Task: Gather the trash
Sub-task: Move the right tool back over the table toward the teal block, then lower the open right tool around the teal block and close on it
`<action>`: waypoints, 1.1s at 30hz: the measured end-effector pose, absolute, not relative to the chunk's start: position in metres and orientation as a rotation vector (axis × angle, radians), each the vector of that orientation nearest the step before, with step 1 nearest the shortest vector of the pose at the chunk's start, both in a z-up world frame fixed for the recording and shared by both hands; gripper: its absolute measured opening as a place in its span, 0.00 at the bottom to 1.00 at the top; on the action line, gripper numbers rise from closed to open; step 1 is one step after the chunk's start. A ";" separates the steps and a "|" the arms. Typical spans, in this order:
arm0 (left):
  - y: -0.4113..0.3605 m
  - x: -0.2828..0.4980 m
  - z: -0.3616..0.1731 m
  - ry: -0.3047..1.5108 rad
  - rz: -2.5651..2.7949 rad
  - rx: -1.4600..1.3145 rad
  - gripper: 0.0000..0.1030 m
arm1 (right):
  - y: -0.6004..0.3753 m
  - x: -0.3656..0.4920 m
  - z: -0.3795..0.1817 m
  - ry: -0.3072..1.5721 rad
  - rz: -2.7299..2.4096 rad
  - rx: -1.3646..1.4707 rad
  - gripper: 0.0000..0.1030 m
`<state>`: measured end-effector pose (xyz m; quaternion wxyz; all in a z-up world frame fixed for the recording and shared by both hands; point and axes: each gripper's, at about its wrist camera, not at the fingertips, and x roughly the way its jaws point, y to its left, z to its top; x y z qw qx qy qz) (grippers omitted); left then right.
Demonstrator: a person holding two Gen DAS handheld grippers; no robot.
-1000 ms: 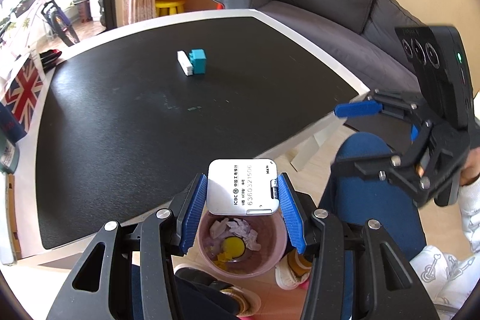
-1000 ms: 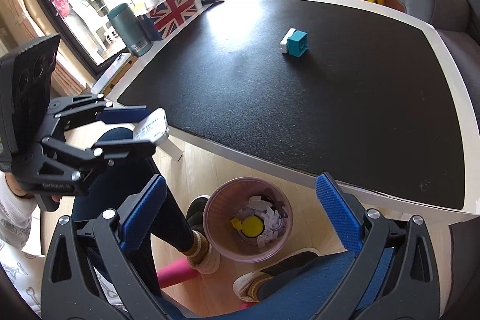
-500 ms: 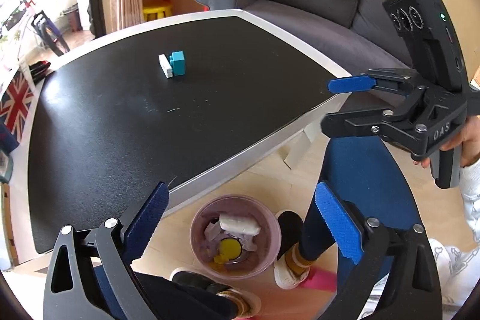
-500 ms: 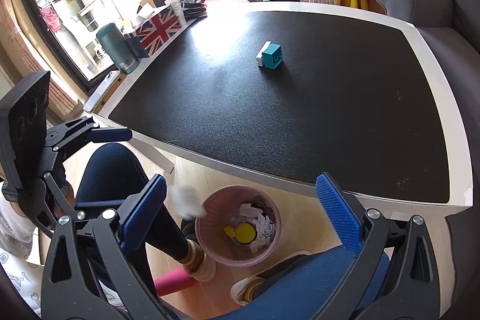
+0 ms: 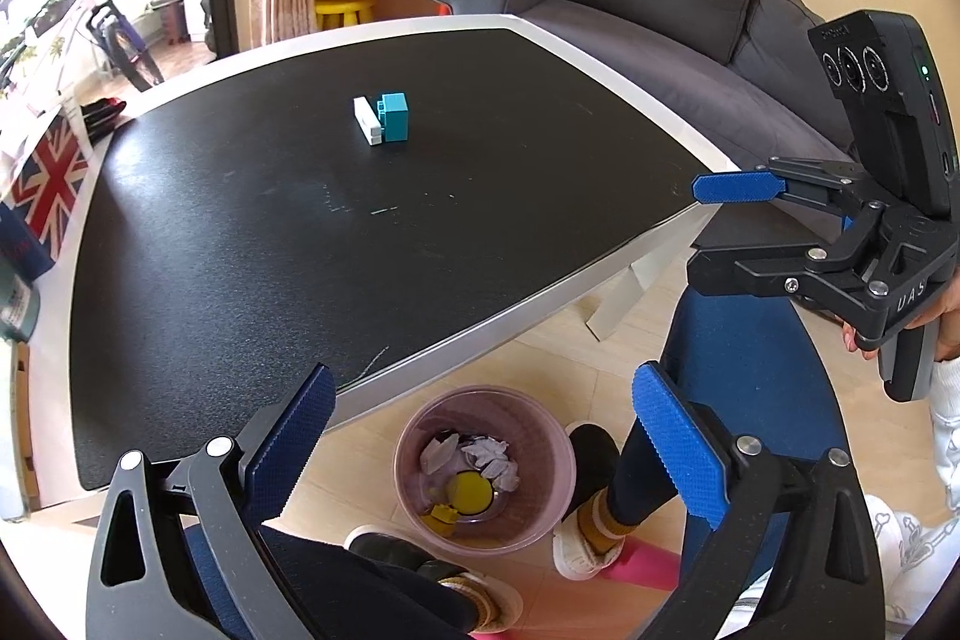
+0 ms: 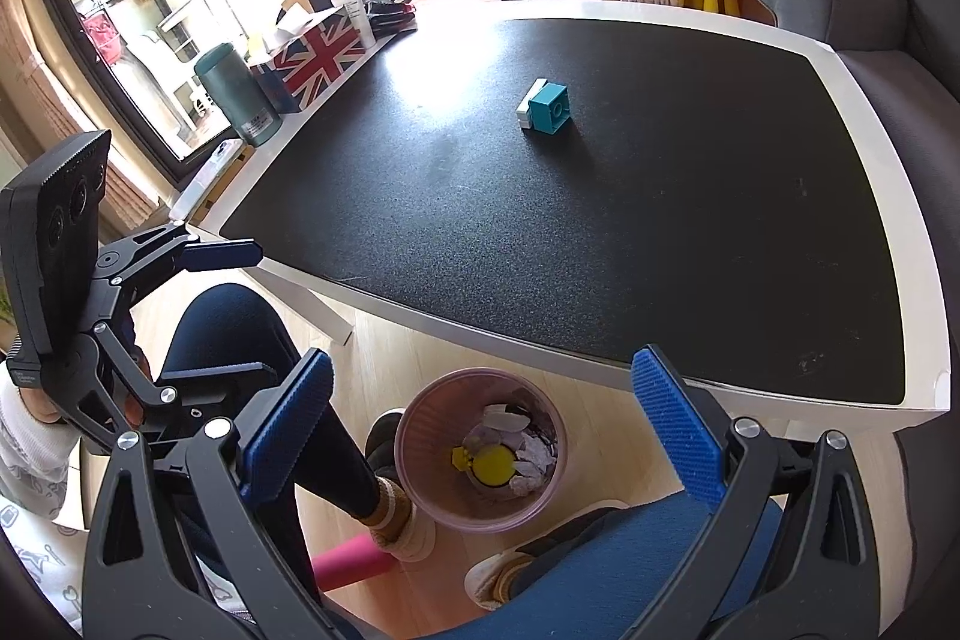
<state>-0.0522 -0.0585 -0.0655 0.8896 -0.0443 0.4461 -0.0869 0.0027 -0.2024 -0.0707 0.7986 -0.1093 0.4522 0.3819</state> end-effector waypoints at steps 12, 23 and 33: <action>-0.040 -0.042 -0.060 0.900 -0.138 -0.123 0.93 | -0.196 0.011 -0.067 0.962 0.826 -0.243 0.95; -0.013 -0.017 -0.047 0.859 -0.086 -0.146 0.93 | -0.164 0.059 -0.053 0.923 0.879 -0.333 0.95; 0.002 0.004 -0.047 0.861 -0.070 -0.170 0.93 | -0.121 0.122 -0.060 0.898 0.978 -0.459 0.95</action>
